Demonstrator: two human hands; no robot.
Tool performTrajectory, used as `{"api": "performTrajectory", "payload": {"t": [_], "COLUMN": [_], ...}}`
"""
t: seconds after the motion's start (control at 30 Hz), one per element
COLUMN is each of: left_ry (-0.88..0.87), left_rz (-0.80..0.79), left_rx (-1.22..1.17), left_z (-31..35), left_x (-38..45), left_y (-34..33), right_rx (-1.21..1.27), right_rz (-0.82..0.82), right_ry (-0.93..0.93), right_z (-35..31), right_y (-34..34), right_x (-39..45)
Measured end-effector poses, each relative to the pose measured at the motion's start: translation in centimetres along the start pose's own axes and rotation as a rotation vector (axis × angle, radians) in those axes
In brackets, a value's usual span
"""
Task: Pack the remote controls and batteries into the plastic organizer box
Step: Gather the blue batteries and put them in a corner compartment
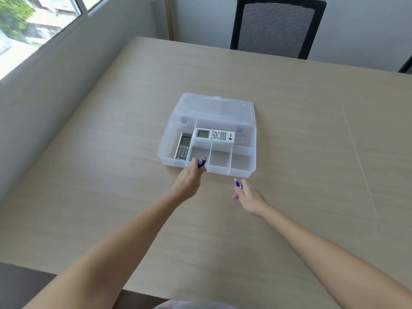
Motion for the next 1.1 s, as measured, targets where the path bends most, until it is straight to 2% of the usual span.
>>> {"api": "performTrajectory", "payload": {"t": [0.1,0.2,0.4,0.5,0.6,0.63,0.7,0.8,0.87,0.9,1.0,1.1], "left_ry": [0.073,0.111,0.201,0.206,0.202,0.208,0.214,0.155,0.124,0.123,0.215,0.296], "left_rz": [0.053,0.079,0.117,0.134,0.135,0.136,0.148,0.18,0.113,0.064,-0.161,-0.285], "left_rx": [-0.064,-0.08,-0.229,-0.266,-0.285,-0.293,-0.299,-0.286,-0.27,-0.259,-0.221,0.005], "left_z": [1.2,1.6,0.7,0.0,-0.4,-0.5,-0.6,0.3,2.3,3.2,6.4,8.5], "left_x": [3.6,5.9,7.5,7.5,7.6,7.6,7.7,7.5,8.1,8.4,9.7,11.0], "left_y": [0.0,-0.3,-1.3,-1.5,-1.5,-1.5,-1.5,-1.5,-2.9,-3.5,-6.7,-9.7], "right_rx": [0.132,0.18,0.017,0.123,0.249,0.267,0.084,-0.087,-0.103,-0.088,-0.049,0.108], "right_rz": [0.226,0.276,0.073,-0.046,-0.107,-0.124,-0.123,0.136,0.347,0.376,0.212,0.089], "right_ry": [0.007,-0.065,-0.284,-0.42,-0.479,-0.481,-0.422,-0.2,-0.159,-0.169,-0.242,-0.288], "right_z": [-2.8,-4.2,-5.2,-4.8,-4.8,-5.1,-5.2,-5.3,-4.3,-4.0,-3.0,-2.1], "right_y": [5.2,7.7,6.1,4.8,4.5,4.7,5.9,9.4,12.7,13.8,14.5,13.6], "right_x": [3.5,7.3,12.1,13.2,13.3,13.2,13.5,14.3,15.4,16.0,17.3,17.8]}}
Point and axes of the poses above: each hand's wrist, its own x-axis towards the middle knuckle, its own y-axis out of the back of the hand, z = x × y, the point moved 2 cm from there along x, towards the middle knuckle, and after that the axes turned 2 degrees about z, right-handed, at the moved point
